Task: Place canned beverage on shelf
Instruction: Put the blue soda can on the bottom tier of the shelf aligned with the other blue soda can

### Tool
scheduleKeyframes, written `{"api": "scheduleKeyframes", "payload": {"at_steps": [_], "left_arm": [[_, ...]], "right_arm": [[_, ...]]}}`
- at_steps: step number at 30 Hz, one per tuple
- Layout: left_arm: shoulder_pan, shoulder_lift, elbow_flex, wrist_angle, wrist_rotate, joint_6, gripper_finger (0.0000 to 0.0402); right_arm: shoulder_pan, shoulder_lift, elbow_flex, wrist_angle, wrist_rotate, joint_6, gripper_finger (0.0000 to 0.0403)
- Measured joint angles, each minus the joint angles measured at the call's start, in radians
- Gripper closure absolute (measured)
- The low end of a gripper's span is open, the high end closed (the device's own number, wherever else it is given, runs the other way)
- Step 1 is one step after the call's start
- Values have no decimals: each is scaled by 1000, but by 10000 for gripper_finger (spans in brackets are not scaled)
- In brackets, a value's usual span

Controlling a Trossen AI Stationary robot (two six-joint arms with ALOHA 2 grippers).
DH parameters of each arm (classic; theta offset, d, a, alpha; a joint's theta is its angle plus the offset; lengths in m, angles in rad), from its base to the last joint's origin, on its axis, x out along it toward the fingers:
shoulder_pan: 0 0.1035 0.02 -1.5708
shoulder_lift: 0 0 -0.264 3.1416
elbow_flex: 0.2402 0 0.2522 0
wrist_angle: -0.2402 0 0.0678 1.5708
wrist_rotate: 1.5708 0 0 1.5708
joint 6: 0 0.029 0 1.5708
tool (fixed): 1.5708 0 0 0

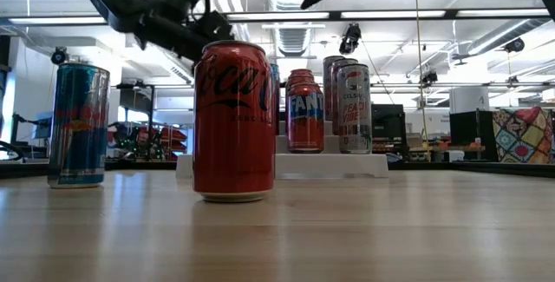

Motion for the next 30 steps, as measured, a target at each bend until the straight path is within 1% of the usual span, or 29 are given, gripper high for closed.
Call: {"api": "scheduleKeyframes", "payload": {"at_steps": [3, 8, 10, 12, 14, 16, 18, 22, 26, 30], "left_arm": [[-4, -65, 0, -81, -24, -24, 101], [-27, -190, 0, -253, -103, -42, 101], [-43, -244, 0, -339, -146, -78, 101], [-56, -293, 0, -433, -171, -196, 101], [-69, -331, 0, -523, -171, -356, 101], [-100, -364, -1, -602, -172, -447, 102], [-150, -390, -1, -657, -181, -479, 106], [-278, -424, -1, -723, -263, -576, 117], [-424, -448, -1, -746, -329, -682, 126], [-577, -453, -1, -757, -396, -752, 131]], "right_arm": [[2, -11, -63, 45, -33, -8, 74], [3, -53, -184, 176, -199, 24, 74], [14, -73, -240, 229, -235, 42, 74], [35, -97, -302, 287, -256, 61, 74], [65, -126, -362, 350, -263, 82, 74], [97, -152, -424, 407, -265, 106, 74], [129, -177, -490, 477, -265, 131, 74], [191, -205, -603, 601, -266, 175, 74], [233, -213, -688, 724, -322, 201, 74], [275, -199, -741, 768, -340, 228, 74]]}}
